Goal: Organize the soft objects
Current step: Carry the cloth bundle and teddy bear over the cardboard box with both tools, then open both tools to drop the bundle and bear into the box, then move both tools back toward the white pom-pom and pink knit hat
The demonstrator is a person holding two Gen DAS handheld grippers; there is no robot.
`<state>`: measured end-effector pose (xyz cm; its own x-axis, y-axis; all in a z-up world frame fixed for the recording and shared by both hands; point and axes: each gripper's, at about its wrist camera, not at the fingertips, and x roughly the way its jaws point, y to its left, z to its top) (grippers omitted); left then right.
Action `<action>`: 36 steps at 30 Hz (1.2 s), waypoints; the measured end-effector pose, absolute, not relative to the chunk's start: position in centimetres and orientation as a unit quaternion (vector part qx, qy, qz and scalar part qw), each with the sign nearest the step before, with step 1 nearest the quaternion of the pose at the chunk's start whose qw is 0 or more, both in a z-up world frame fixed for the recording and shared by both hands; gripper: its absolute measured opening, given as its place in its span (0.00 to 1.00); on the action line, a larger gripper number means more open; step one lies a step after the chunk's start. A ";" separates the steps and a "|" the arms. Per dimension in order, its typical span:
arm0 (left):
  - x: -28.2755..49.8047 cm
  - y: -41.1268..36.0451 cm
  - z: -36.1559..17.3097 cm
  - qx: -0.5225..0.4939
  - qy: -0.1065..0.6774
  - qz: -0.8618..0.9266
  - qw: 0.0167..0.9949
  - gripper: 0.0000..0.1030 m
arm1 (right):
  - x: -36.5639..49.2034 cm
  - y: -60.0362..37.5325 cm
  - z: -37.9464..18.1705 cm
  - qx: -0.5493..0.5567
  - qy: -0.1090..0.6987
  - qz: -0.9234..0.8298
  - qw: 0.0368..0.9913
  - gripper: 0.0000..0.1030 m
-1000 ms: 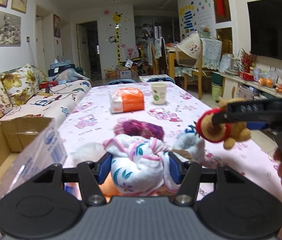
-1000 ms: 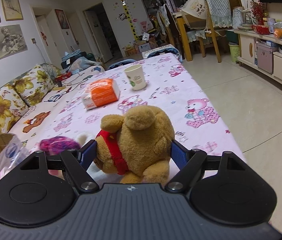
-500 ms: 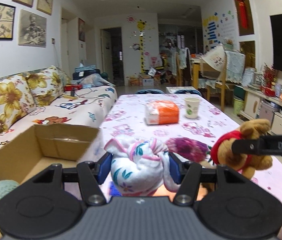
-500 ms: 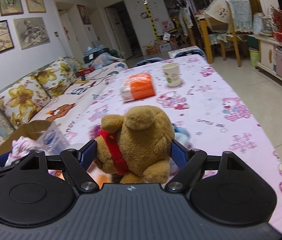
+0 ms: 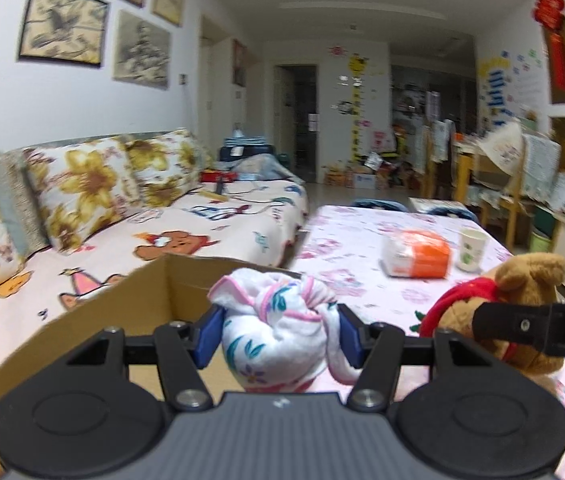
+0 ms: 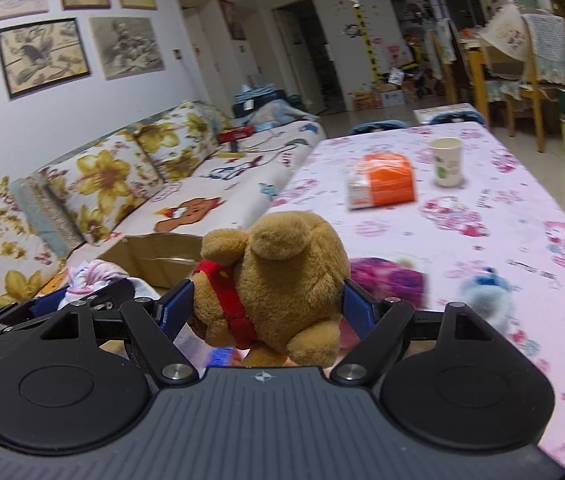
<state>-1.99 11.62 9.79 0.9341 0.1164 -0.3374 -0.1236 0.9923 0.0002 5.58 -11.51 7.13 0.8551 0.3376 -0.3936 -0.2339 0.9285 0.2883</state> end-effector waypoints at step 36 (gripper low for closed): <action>-1.0 20.3 9.6 -0.101 0.186 0.206 0.955 0.76 | 7.1 -5.6 7.4 -0.020 0.203 0.227 0.952 1.00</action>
<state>-1.01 20.27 9.64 0.8458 0.3564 -0.3969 -0.4312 0.8948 -0.1154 7.12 -5.61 7.42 0.8146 0.4247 -0.3951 -0.4409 0.8959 0.0539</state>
